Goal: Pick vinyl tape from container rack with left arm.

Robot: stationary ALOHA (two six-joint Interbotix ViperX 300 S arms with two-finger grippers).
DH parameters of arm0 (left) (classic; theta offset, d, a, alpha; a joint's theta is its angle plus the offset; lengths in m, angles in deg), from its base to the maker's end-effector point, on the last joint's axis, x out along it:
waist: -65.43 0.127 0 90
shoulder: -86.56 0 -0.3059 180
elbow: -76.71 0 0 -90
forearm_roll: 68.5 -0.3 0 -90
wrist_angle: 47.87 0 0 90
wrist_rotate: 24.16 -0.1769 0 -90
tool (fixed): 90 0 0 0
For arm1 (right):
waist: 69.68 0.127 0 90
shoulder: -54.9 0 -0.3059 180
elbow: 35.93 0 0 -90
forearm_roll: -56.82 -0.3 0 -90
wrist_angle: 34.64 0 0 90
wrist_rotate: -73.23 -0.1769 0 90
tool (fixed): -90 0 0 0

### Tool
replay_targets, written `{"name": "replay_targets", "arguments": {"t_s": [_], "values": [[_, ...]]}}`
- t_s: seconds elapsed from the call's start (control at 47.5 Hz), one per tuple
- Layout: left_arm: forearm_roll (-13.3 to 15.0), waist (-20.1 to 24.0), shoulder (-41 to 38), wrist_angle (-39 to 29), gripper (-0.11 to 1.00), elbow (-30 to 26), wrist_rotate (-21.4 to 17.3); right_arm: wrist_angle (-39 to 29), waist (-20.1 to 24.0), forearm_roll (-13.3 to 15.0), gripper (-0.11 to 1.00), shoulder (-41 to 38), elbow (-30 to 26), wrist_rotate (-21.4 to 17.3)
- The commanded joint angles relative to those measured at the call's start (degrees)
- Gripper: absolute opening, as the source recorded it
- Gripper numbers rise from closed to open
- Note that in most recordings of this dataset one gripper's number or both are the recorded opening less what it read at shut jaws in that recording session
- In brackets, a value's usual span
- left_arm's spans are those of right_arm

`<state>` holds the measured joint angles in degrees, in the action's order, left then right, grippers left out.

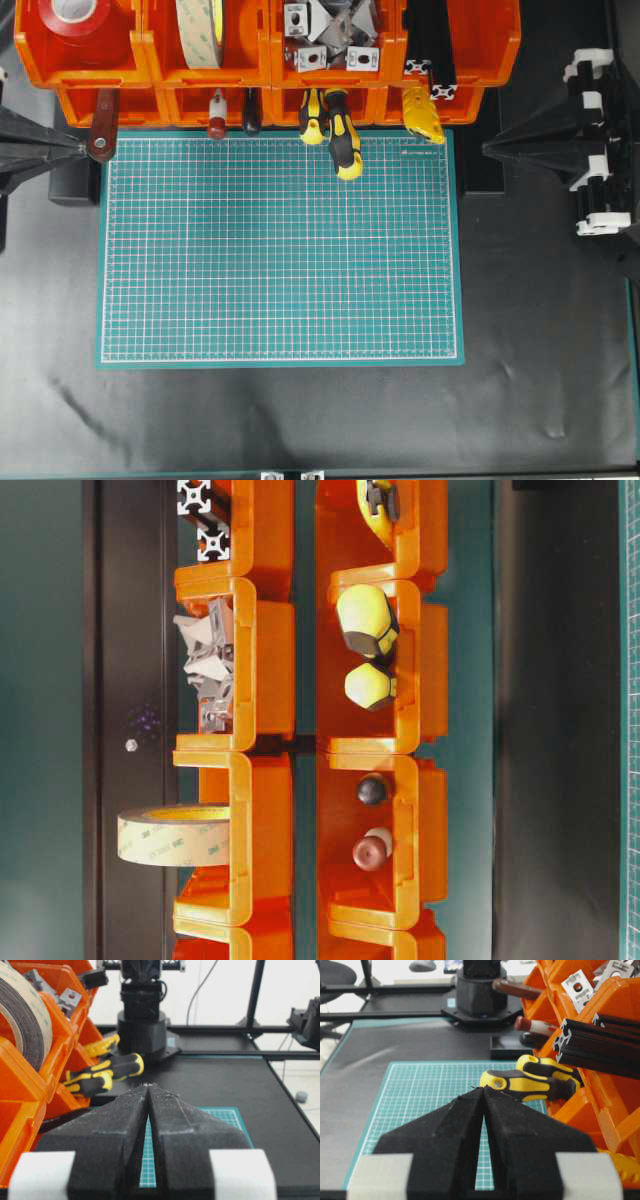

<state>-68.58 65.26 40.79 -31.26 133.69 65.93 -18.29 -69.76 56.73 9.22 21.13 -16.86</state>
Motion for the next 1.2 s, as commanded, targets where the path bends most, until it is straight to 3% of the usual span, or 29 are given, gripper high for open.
{"name": "replay_targets", "arguments": {"t_s": [0.0, 0.105, 0.379, 0.674, 0.842, 1.053, 1.179], "values": [[-3.08, 0.53, -0.79, -5.27, 0.05, -5.8, 1.93, 1.14, 0.44, -0.18, 0.02, -0.7, -1.76, -0.53], [-3.25, 0.97, -0.88, -14.59, 0.0, -10.99, 3.08, 2.11, 0.53, -0.35, 0.01, -0.53, -1.93, -1.23], [-3.43, 1.32, -4.83, -36.65, 0.0, -28.21, 3.16, 4.04, 0.7, -0.26, 0.0, -1.32, -2.02, -2.9], [-4.04, 4.92, -17.05, -66.18, 0.0, -50.71, 2.81, 5.54, 1.32, -0.26, 0.0, -1.85, -2.29, -3.78], [-4.48, 8.0, -23.73, -83.41, 0.0, -60.91, 2.46, 6.42, 1.58, -0.26, 0.0, -1.85, -2.37, -3.78], [-4.83, 9.84, -30.41, -99.67, 0.0, -67.85, 0.7, 8.26, 1.58, -0.26, 0.0, -1.85, -2.37, -3.69], [-4.83, 10.02, -32.43, -103.89, 0.0, -69.43, -2.81, 8.26, 1.76, -0.26, 0.0, -1.85, -2.37, -3.78]]}}
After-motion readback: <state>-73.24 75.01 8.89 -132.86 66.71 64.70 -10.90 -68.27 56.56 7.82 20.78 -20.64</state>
